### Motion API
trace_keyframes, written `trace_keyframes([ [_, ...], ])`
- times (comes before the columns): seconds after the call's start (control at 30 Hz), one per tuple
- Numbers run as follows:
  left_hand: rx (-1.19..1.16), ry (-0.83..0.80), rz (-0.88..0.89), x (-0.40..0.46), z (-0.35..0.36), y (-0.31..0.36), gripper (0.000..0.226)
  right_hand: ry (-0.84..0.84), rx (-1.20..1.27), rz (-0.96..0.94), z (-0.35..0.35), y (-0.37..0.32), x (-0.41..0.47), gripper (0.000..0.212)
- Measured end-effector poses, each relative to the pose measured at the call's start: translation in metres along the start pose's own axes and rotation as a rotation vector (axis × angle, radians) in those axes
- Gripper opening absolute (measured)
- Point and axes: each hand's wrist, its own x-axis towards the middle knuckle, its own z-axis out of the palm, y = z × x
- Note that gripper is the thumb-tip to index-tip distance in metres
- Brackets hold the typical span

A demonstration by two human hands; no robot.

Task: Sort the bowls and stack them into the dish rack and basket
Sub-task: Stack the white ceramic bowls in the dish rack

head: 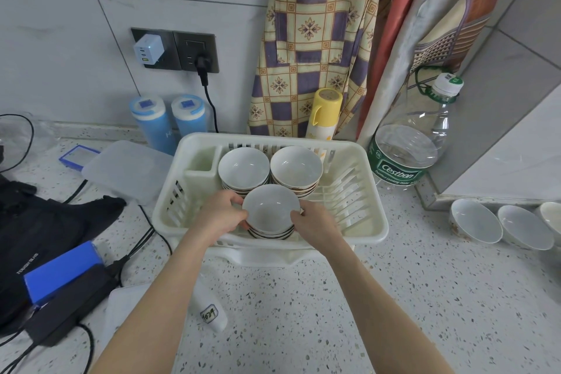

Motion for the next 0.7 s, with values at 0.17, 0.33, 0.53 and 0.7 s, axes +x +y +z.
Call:
trace_keyframes([
  [0.17,-0.021,0.023,0.008,0.0018,0.0009,-0.0026,0.023,0.015,-0.043,0.0,0.0016,0.0019,0.0013,0.024],
  [0.33,-0.075,0.107,-0.007,0.0051,0.0003,-0.0078,0.012,0.077,0.012,0.056,0.0018,0.0021,0.0031,0.038],
  [0.53,0.143,0.103,0.028,-0.0008,0.0034,-0.0026,0.015,0.027,-0.064,0.062,0.0004,0.0006,0.0006,0.037],
  [0.7,0.105,0.066,-0.004,0.003,0.002,-0.0024,0.026,-0.061,-0.09,0.038,-0.0044,-0.0008,0.0004,0.03],
])
